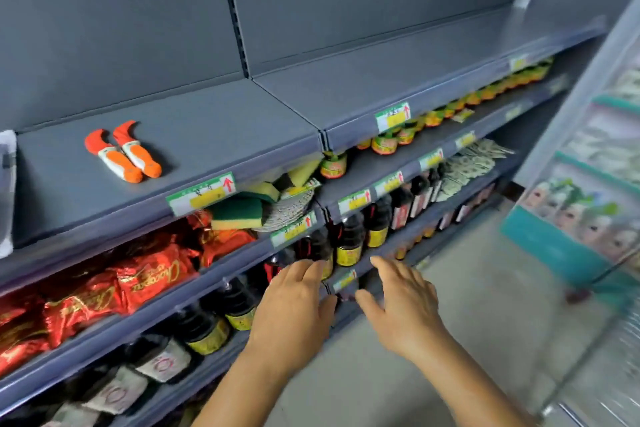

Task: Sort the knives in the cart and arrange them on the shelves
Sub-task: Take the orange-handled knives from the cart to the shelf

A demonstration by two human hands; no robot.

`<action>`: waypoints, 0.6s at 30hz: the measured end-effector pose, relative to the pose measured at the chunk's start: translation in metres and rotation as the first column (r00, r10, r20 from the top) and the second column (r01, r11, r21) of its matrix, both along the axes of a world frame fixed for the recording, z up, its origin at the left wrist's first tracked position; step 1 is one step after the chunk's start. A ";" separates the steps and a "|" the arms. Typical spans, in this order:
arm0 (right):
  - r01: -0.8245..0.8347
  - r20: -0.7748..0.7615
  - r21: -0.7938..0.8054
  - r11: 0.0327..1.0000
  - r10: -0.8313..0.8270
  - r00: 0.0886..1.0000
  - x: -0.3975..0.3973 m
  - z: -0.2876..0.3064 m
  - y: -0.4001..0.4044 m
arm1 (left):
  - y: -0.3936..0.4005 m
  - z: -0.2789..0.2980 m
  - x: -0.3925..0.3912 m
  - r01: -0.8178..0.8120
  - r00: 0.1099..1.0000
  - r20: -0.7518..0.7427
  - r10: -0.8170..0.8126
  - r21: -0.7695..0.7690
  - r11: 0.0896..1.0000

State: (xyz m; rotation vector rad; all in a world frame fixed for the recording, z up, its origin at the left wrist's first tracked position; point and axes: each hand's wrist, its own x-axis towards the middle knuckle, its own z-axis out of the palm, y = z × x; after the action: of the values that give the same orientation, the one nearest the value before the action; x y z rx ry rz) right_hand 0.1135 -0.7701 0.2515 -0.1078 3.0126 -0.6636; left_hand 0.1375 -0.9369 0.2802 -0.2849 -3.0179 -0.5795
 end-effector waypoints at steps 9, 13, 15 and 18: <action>0.333 0.220 0.017 0.943 -0.329 0.919 0.061 -0.057 0.138 | 0.135 -0.066 -0.001 0.274 0.932 0.253 -0.260 -0.022 0.961; 0.439 0.293 0.028 0.898 -0.427 0.855 0.094 -0.075 0.207 | 0.208 -0.088 0.011 0.374 0.875 0.339 -0.345 -0.023 0.927; 0.494 0.337 0.018 0.869 -0.471 0.816 0.111 -0.082 0.242 | 0.247 -0.096 0.020 0.412 0.843 0.383 -0.376 -0.013 0.911; 0.563 0.365 0.006 0.826 -0.526 0.768 0.136 -0.089 0.292 | 0.301 -0.107 0.034 0.478 0.801 0.413 -0.433 -0.006 0.879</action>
State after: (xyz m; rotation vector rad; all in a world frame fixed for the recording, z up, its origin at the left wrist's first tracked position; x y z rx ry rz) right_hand 0.2492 -0.4779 0.1620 0.8321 2.6354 -0.7724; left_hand 0.1718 -0.6361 0.1728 -1.0521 -3.3900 -0.5510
